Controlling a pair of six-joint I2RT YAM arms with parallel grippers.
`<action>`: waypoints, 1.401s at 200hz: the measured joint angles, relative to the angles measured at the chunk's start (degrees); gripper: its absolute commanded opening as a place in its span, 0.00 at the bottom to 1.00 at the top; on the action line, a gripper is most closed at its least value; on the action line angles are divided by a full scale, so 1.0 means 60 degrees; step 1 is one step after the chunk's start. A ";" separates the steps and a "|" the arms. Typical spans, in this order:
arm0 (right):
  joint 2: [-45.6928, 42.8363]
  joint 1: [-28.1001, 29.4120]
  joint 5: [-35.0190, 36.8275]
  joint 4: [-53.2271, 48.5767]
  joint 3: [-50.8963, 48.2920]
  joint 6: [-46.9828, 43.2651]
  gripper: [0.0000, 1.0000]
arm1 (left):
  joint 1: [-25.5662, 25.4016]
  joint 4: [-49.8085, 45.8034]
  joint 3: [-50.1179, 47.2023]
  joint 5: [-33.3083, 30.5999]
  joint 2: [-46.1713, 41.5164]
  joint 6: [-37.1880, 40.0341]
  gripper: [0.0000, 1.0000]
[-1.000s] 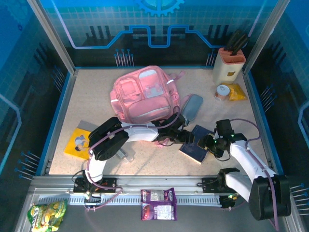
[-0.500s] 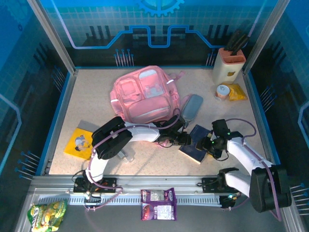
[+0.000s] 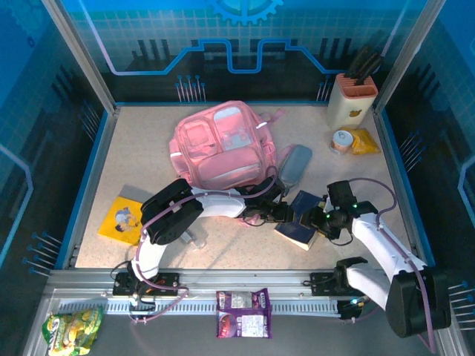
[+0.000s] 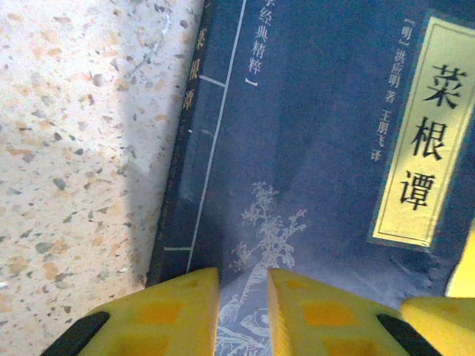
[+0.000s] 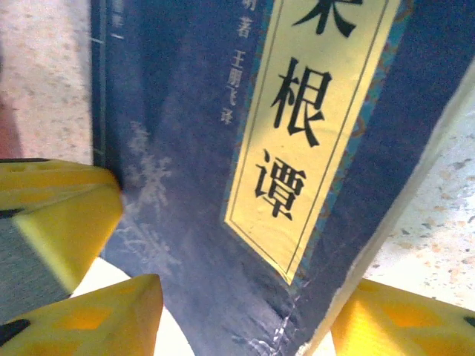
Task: Pack the student bag
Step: Pick up the book from the middle-right of the table.
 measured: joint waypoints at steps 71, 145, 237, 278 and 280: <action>-0.0266 -0.0401 -0.0776 -0.0331 0.0328 -0.0510 0.40 | 0.0000 -0.0069 0.0044 -0.0007 0.0000 0.0000 0.25; -0.0346 -0.0630 -0.1115 -0.0393 0.0335 -0.0787 0.28 | 0.0000 -0.0098 0.0069 -0.0004 0.0004 0.0004 0.26; -0.0565 -0.0637 -0.0976 -0.0627 0.0426 -0.0670 0.18 | 0.0000 -0.0127 0.0164 0.0007 -0.0004 0.0018 0.36; -0.0936 -0.0685 -0.1133 -0.0922 0.0809 -0.0670 0.17 | 0.0109 -0.0393 0.0306 0.0015 -0.0182 0.0069 0.41; -0.0958 -0.0688 -0.1151 -0.0947 0.0849 -0.0674 0.17 | 0.0131 -0.0426 0.0302 0.0018 -0.0215 0.0073 0.42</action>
